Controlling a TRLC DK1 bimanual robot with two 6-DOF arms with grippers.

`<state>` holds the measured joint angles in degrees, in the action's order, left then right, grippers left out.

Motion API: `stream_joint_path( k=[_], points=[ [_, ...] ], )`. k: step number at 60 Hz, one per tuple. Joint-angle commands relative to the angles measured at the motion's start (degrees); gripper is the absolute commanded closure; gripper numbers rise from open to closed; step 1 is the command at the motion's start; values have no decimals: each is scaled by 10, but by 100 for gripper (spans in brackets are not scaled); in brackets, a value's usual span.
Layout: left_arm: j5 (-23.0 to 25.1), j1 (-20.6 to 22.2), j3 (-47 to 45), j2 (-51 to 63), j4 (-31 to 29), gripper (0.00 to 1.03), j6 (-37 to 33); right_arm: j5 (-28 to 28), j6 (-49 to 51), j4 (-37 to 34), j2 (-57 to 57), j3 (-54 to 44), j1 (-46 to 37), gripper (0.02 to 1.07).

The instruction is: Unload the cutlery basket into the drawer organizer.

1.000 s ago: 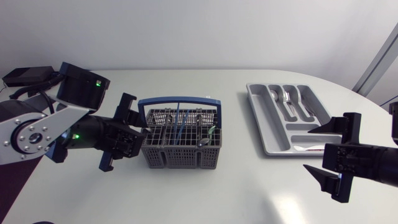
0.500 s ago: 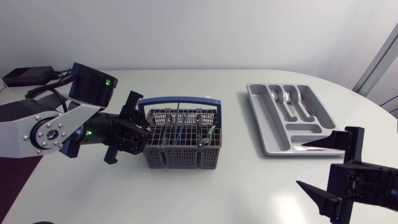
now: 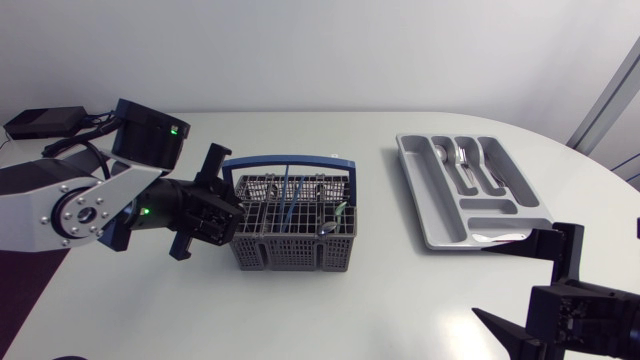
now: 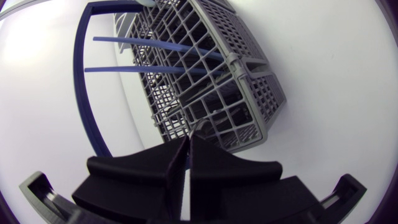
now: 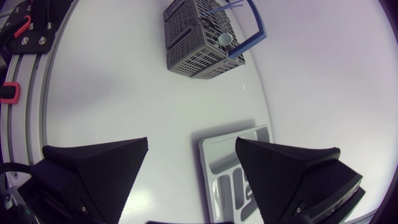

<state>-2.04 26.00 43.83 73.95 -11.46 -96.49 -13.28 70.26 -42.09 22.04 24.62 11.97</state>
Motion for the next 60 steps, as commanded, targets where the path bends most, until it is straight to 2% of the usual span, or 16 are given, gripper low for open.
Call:
stream_joint_path(
  k=[1, 16, 37, 47, 60],
  points=[
    [-3, -4, 6, -18, 3, 95, -21, 3, -15, -9, -6, -18, 7, 6],
    [-3, -3, -3, -61, 5, 95, -19, 4, -31, -19, -18, -20, 23, 6],
    [-3, -2, -13, -125, -11, 95, -14, 45, -69, -56, -61, -10, 80, 6],
    [-3, 2, -14, -155, -37, 95, -6, 52, -126, -52, -60, 8, 120, 6],
    [-2, 5, 2, -178, -88, 95, 6, 53, -264, -19, 5, 57, 211, 6]
  ],
)
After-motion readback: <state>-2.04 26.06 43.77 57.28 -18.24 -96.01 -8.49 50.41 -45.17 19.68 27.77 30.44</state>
